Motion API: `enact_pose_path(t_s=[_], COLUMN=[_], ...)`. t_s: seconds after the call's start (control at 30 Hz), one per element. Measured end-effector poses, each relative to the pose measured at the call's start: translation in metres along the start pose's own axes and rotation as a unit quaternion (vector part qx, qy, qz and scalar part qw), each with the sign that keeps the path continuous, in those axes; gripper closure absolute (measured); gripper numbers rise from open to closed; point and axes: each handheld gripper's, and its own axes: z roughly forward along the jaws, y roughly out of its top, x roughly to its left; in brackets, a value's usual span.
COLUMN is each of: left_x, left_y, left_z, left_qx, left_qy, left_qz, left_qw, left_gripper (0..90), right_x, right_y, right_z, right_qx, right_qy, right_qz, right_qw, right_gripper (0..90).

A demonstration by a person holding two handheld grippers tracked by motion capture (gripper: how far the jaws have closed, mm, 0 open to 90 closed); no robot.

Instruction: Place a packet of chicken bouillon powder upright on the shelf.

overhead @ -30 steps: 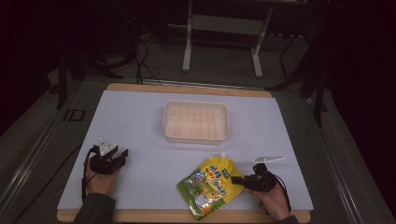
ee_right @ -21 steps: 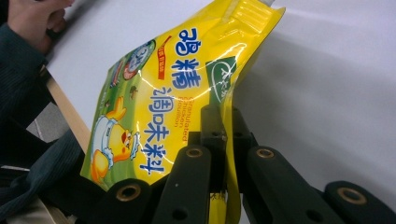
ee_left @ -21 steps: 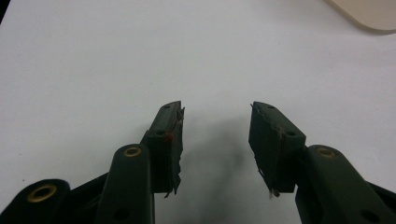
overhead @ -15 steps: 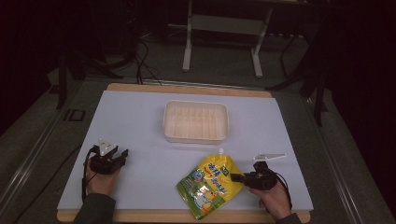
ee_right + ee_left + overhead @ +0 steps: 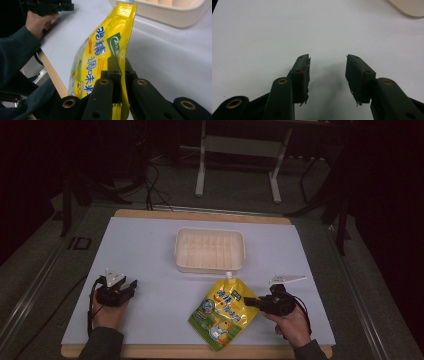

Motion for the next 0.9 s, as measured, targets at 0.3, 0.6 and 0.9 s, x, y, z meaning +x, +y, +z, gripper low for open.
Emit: enact_pose_path(t_s=[0.3, 0.6, 0.9], left_x=[0.000, 0.000, 0.000], left_y=[0.000, 0.000, 0.000], left_z=[0.000, 0.000, 0.000], left_qx=[0.000, 0.000, 0.000], left_qy=[0.000, 0.000, 0.001], left_qz=[0.000, 0.001, 0.001], left_qw=[1.0000, 1.0000, 1.0000], left_gripper=[53.6, 53.6, 53.6], right_x=[0.005, 0.006, 0.004], right_y=[0.021, 0.032, 0.036], right_z=[-0.012, -0.026, -0.035], right_qx=[-0.023, -0.048, -0.073], right_qy=[-0.008, -0.020, -0.015], right_qz=[-0.006, -0.008, 0.005], right_qw=[0.9997, 0.9986, 0.9972], right_gripper=[90.0, 90.0, 90.0])
